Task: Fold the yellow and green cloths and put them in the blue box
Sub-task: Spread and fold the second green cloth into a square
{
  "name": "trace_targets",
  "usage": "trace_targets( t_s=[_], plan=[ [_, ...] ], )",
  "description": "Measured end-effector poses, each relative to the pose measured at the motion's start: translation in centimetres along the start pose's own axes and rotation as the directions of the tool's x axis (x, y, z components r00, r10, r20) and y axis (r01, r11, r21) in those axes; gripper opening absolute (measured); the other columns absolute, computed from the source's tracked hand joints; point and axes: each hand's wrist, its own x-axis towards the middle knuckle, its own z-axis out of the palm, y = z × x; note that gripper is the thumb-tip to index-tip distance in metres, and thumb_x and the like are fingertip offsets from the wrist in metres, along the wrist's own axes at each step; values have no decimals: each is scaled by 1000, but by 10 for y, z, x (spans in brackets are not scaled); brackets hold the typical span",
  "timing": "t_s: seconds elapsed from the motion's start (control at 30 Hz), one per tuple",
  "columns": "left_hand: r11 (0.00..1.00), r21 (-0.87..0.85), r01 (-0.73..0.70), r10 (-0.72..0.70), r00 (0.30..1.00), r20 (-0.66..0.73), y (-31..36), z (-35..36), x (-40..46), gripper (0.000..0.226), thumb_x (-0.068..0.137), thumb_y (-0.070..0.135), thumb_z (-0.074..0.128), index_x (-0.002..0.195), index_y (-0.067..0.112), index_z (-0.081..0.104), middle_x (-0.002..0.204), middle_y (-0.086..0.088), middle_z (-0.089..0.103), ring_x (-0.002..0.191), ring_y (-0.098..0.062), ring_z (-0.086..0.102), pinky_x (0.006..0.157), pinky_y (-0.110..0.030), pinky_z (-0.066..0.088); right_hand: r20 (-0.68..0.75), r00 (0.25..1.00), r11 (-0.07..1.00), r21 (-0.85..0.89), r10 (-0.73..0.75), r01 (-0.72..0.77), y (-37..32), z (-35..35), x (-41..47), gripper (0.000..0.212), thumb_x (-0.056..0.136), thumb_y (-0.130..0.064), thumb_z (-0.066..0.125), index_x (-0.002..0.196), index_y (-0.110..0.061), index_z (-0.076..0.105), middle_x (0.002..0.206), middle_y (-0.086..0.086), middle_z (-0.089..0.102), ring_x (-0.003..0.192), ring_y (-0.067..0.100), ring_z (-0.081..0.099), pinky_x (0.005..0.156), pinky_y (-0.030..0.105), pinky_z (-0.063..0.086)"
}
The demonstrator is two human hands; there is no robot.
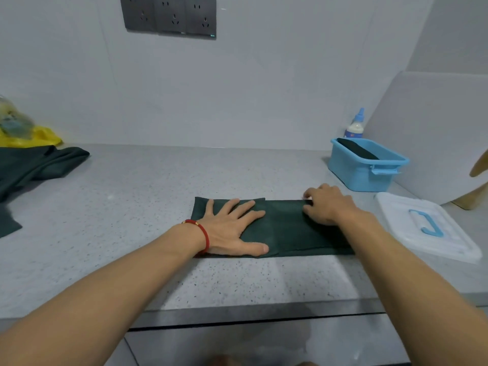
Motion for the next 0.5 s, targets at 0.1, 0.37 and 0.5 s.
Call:
trace_targets(
  t_s=[0.1, 0.37, 0.5],
  plan=[
    [999, 35, 6, -10, 993, 121, 3, -23, 6, 109, 62, 100, 39, 153, 47, 9, 164, 25, -4, 152, -21, -1, 114, -73, 9, 134, 991, 999, 34, -28, 24, 14, -4, 12, 32, 97, -42, 65, 118, -19, 57, 128, 9, 58, 108, 25, 55, 98, 42, 47],
    [998, 44, 46, -56, 967, 247, 12, -43, 10, 111, 60, 96, 56, 148, 44, 14, 150, 26, 16, 144, -22, 12, 112, -57, 32, 129, 988, 794, 589, 88, -148, 32, -24, 6, 54, 79, -53, 83, 103, -7, 67, 100, 9, 71, 96, 28, 68, 83, 42, 58],
    [992, 91, 88, -111, 948, 300, 18, -49, 12, 120, 55, 97, 57, 152, 45, 9, 160, 16, 11, 143, -27, 17, 109, -56, 36, 389, 910, 749, 558, 143, -357, 53, -24, -13, 60, 78, -49, 85, 107, -2, 63, 103, 14, 68, 85, 23, 62, 61, 30, 50]
  ],
)
